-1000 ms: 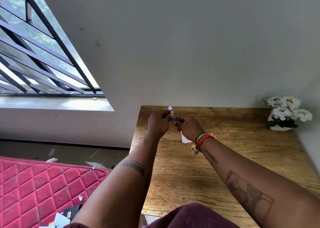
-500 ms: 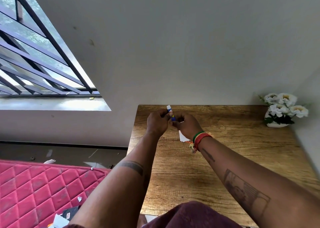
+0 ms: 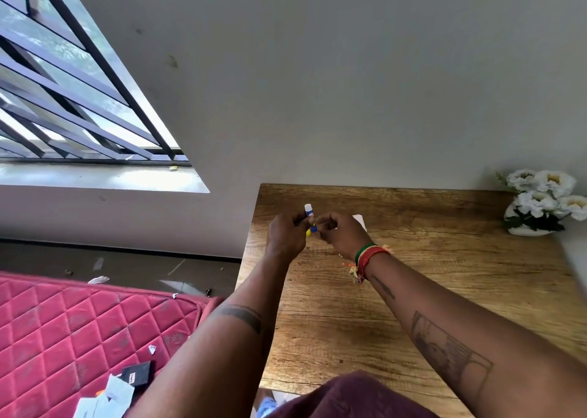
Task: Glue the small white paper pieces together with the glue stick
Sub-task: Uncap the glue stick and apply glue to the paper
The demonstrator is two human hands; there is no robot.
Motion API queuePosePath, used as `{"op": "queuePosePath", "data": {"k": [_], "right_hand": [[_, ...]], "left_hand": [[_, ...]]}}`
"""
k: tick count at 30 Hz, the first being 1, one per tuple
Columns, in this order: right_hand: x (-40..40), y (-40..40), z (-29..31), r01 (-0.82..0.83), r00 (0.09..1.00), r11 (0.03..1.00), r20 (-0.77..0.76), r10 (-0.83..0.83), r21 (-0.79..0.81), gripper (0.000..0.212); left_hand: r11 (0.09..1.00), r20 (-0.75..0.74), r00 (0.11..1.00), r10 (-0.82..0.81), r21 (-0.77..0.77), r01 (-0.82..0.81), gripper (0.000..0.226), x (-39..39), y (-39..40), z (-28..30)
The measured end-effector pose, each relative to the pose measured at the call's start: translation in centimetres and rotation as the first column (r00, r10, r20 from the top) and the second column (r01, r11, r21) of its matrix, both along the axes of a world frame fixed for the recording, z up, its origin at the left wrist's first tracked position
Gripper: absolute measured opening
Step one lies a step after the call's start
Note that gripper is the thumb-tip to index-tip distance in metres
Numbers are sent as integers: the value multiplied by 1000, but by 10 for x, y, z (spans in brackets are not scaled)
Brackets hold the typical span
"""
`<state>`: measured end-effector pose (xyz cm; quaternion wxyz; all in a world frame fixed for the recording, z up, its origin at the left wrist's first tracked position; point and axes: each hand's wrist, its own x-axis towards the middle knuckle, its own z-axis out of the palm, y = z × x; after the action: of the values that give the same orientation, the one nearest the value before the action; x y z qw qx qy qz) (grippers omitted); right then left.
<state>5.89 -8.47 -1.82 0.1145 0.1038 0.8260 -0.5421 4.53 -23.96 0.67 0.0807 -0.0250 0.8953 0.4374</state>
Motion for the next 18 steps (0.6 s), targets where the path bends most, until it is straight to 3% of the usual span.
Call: {"op": "queuePosePath", "data": {"k": [7, 12, 18], "right_hand": [[-14, -27, -30, -27, 997, 973, 80, 9, 229, 18], [-27, -45, -48, -32, 998, 930, 67, 8, 365, 38], [-39, -48, -57, 38, 997, 913, 45, -62, 407, 18]], "left_hand": [[994, 98, 995, 4, -108, 7, 26, 2, -27, -33], [992, 153, 988, 7, -125, 12, 27, -3, -38, -54], [991, 192, 981, -4, -131, 30, 30, -8, -46, -64]]}}
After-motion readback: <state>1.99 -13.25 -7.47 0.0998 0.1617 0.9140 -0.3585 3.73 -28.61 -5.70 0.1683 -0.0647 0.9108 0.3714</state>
